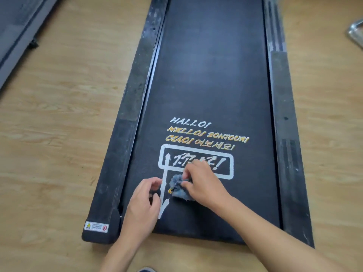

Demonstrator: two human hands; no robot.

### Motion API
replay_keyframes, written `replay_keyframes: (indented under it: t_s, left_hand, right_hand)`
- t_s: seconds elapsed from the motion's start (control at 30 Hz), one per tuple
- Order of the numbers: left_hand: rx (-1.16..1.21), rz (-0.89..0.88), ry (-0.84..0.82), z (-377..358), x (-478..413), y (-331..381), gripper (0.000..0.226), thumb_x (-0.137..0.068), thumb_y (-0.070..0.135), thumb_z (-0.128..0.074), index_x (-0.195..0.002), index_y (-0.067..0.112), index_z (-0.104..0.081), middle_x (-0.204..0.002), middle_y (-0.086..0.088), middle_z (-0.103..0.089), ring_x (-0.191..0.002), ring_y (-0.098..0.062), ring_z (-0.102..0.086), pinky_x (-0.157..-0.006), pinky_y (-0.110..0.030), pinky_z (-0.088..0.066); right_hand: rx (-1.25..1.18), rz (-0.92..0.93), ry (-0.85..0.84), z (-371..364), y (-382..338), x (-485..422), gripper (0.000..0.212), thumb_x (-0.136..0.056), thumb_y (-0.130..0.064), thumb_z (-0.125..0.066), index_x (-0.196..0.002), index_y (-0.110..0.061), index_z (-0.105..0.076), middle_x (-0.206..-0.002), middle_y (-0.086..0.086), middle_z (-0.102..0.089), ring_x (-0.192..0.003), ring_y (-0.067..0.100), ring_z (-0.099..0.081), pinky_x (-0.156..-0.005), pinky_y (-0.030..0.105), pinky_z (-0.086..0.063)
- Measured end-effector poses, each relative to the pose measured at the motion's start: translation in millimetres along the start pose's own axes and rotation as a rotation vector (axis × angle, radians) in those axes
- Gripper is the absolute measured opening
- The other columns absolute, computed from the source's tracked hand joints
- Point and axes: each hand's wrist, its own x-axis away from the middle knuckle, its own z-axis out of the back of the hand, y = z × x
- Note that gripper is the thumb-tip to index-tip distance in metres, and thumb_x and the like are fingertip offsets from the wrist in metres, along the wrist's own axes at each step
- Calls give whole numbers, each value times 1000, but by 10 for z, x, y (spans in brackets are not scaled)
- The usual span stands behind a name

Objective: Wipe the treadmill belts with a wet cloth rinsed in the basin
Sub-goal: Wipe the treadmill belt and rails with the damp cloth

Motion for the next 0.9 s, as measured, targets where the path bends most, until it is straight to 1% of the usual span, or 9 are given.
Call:
replay_keyframes:
  t_s: [0.17, 0.27, 0.33, 0.47, 0.53, 0.6, 0.7, 0.8, 0.9]
  left_hand:
    - [196, 128, -314, -24, -104, 389, 52, -97, 26, -77, -137, 48, -53, -123, 32, -68, -113, 10, -63, -92, -8, -43]
    - [344, 149, -269, 22, -208, 526, 19, -94, 31, -79, -112, 36, -74, -101, 5, -79, -90, -8, -72, -83, -27, -54]
    - [451, 173, -220, 60, -264, 575, 13, -91, 32, -80, -102, 27, -76, -99, -6, -79, -90, -18, -73, -86, -36, -58]
    - [716, 231, -277, 16, -295, 600, 15, -90, 22, -75, -103, 16, -75, -113, -22, -76, -102, -32, -74, -94, -44, -59]
    - [766, 227, -291, -16, -279, 638, 12, -89, 17, -74, -101, 16, -73, -113, -25, -75, -100, -35, -72, -92, -48, -60]
    - [688, 177, -255, -51, -251, 673, 12, -87, 16, -75, -94, 20, -67, -106, -21, -75, -95, -32, -70, -90, -50, -60]
    - [336, -17, -197, -73, -174, 770, 26, -88, 16, -80, -91, 30, -58, -101, 0, -76, -88, -17, -71, -82, -38, -58]
    - [124, -278, -222, -48, -65, 866, 31, -92, 7, -76, -104, 30, -60, -115, 15, -70, -99, -17, -68, -85, -23, -52]
    - [63, -407, -226, 14, -28, 864, 22, -96, 16, -69, -115, 26, -62, -127, 20, -65, -118, -14, -65, -97, -24, -50]
  right_hand:
    - [-555, -137, 18, 128, -77, 243, 19, -91, -23, -75, -85, -20, -57, -86, -7, -70, -79, 6, -62, -73, 19, -47]
    - [-883, -170, 45, 152, -109, 329, 22, -94, -19, -75, -86, -12, -55, -79, -4, -66, -71, 10, -59, -69, 24, -49]
    - [-1063, -166, 83, 158, -108, 368, 21, -96, -13, -73, -88, -10, -54, -79, 1, -64, -73, 14, -58, -65, 29, -49]
    - [-1122, -201, 155, 210, -75, 439, 20, -94, -12, -75, -94, -8, -55, -79, 0, -63, -65, 13, -54, -62, 28, -46]
    - [-936, -224, 228, 235, -64, 474, 22, -92, -19, -78, -88, -18, -57, -79, -5, -63, -64, 8, -52, -63, 24, -44]
    - [-728, -233, 285, 274, -77, 504, 21, -91, -28, -79, -82, -22, -60, -79, -5, -64, -64, 4, -51, -62, 19, -42]
    - [-980, -210, 189, 357, -185, 550, 26, -91, -42, -74, -88, -16, -70, -86, 4, -72, -73, 9, -63, -61, 24, -47]
    - [-1226, -209, 142, 440, -237, 594, 27, -91, -31, -78, -103, -7, -73, -101, 10, -75, -91, 21, -73, -67, 32, -58]
    - [-1307, -185, 140, 466, -184, 612, 19, -96, -18, -69, -107, -3, -73, -108, 18, -75, -105, 36, -72, -84, 47, -62]
